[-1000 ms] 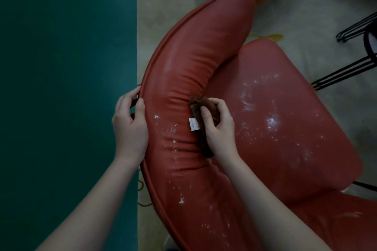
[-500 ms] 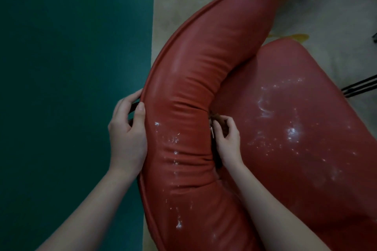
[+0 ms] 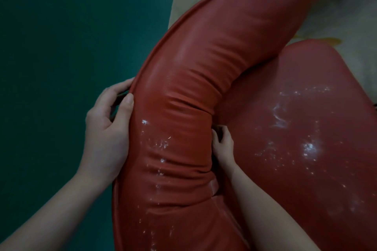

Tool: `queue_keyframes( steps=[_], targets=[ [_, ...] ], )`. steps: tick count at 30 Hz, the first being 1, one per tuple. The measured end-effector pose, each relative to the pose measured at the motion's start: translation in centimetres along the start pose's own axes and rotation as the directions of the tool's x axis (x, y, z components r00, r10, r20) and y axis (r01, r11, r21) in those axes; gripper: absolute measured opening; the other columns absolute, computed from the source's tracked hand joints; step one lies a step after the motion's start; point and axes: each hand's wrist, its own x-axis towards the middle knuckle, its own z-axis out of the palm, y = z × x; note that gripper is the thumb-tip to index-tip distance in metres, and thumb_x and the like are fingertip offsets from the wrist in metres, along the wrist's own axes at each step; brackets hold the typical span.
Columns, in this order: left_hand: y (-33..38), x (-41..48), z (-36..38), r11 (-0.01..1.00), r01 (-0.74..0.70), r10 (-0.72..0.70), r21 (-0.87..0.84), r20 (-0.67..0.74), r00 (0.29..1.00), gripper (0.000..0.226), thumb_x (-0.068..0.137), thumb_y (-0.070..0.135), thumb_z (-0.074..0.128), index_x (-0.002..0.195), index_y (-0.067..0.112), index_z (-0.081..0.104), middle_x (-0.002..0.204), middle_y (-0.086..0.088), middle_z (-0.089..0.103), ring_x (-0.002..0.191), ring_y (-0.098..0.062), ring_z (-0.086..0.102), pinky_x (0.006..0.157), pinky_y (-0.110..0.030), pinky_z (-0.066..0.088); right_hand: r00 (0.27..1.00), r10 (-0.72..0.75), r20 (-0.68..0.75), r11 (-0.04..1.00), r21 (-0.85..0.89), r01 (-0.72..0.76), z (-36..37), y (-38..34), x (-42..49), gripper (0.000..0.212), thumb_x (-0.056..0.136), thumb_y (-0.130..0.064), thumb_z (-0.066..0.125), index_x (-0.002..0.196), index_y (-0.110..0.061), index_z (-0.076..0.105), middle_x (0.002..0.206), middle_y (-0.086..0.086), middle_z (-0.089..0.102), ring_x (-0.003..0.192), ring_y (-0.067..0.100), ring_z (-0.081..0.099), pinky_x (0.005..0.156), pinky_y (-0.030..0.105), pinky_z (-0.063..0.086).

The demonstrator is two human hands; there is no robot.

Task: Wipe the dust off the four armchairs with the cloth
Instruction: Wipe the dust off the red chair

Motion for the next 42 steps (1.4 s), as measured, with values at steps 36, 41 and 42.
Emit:
queue_keyframes(
  steps=[36,41,42],
  targets=[
    [-0.6,0.2,-0.1,0.999,-0.025,0.025,0.039,-0.004,1.0,0.027,0.095,0.025,0.048,0.119,0.027,0.062,0.121,-0.002,0.065,0.115,-0.015,0.06,0.106,-0.044,0.044,0.997,-0.066,0.025,0.918,0.392,0.051,-4.4,-12.0,-8.8,0.008,0.1,-0.016,0.054,0.102,-0.019,0.06,0.092,-0.003,0.065,0.079,-0.003,0.062,0.074,0.015,0.05],
    [-0.5,0.2,0.0,0.999,-0.035,0.034,0.017,0.005,0.999,0.027,0.097,0.021,0.049,0.119,0.026,0.062,0.121,-0.001,0.064,0.115,-0.009,0.058,0.105,-0.031,0.043,0.987,-0.125,-0.097,0.931,0.334,0.15,-4.9,-14.8,-10.4,0.006,0.1,-0.013,0.055,0.103,-0.013,0.06,0.082,-0.004,0.063,0.072,-0.003,0.06,0.072,0.017,0.049],
    [-0.5,0.3,0.0,0.999,-0.033,0.033,0.016,0.008,0.999,0.027,0.097,0.021,0.049,0.12,0.025,0.062,0.121,0.0,0.064,0.114,-0.007,0.058,0.104,-0.026,0.043,0.983,-0.136,-0.12,0.936,0.309,0.167,-4.8,-15.2,-10.8,0.006,0.099,-0.015,0.056,0.102,-0.016,0.061,0.085,-0.003,0.064,0.077,0.001,0.061,0.076,0.021,0.051]
  ],
)
